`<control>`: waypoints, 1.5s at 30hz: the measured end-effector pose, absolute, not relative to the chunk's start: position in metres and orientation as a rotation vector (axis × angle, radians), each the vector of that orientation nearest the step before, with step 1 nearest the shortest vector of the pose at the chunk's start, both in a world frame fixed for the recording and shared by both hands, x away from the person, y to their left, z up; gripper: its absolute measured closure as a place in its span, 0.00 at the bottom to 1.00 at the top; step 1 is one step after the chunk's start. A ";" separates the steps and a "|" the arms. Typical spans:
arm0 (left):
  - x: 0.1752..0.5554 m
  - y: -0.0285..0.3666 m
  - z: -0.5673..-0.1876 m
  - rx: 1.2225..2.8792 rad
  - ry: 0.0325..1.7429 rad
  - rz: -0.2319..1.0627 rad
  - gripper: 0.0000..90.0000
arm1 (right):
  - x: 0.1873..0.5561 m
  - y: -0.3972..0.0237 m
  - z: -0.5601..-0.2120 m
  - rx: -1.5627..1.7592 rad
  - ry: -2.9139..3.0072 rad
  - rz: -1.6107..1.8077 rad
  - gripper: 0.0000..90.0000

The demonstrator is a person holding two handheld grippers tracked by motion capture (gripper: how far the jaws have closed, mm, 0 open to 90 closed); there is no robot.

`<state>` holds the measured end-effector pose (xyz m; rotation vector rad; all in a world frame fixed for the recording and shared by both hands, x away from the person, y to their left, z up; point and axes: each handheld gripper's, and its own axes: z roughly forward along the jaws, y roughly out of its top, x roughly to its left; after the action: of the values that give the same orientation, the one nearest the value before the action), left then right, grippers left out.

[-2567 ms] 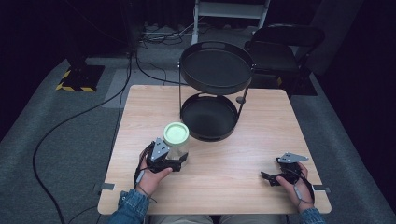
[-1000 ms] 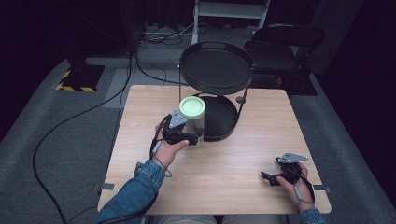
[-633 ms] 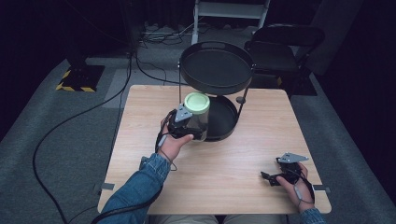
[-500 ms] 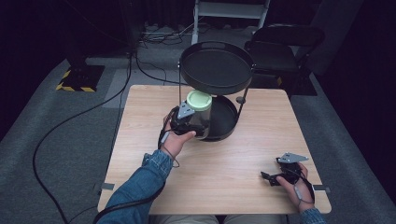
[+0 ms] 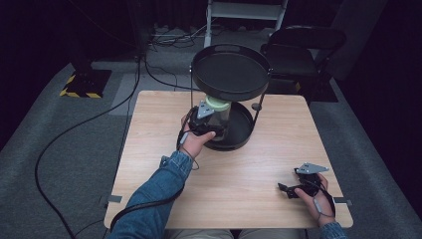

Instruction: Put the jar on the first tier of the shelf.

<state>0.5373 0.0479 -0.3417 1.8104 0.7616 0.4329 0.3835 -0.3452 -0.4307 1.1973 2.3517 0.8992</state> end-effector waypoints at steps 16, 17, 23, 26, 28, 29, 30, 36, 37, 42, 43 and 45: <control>0.572 0.025 -0.355 1.826 0.784 0.460 0.12 | 0.384 -0.345 -0.431 1.196 2.352 0.898 0.00; 0.572 0.025 -0.355 1.826 0.784 0.460 0.12 | 0.384 -0.345 -0.431 1.196 2.352 0.898 0.00; 0.581 0.018 -0.366 1.822 0.812 0.448 0.12 | 0.384 -0.345 -0.431 1.196 2.352 0.899 0.00; 0.583 0.017 -0.370 1.828 0.826 0.452 0.12 | 0.384 -0.345 -0.431 1.196 2.352 0.899 0.00; 0.584 0.016 -0.372 1.831 0.834 0.445 0.12 | 0.384 -0.345 -0.431 1.196 2.352 0.899 0.00; 0.584 0.016 -0.372 1.831 0.834 0.445 0.12 | 0.384 -0.345 -0.431 1.196 2.351 0.899 0.00; 0.585 0.015 -0.375 1.840 0.832 0.452 0.12 | 0.384 -0.345 -0.431 1.196 2.352 0.898 0.00; 0.586 0.013 -0.382 1.847 0.851 0.456 0.12 | 0.384 -0.345 -0.431 1.196 2.351 0.899 0.00; 0.586 0.013 -0.383 1.854 0.854 0.454 0.12 | 0.384 -0.345 -0.431 1.197 2.351 0.899 0.00; 0.586 0.011 -0.387 1.857 0.856 0.452 0.12 | 0.384 -0.345 -0.431 1.196 2.352 0.899 0.00; 0.587 0.010 -0.389 1.861 0.855 0.453 0.12 | 0.384 -0.345 -0.431 1.196 2.351 0.899 0.00; 0.587 0.010 -0.390 1.858 0.859 0.451 0.12 | 0.383 -0.345 -0.431 1.197 2.352 0.899 0.00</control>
<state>0.5869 0.0102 -0.3903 1.8581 0.8594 0.4512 0.3835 -0.3451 -0.4307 1.1970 2.3518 0.8987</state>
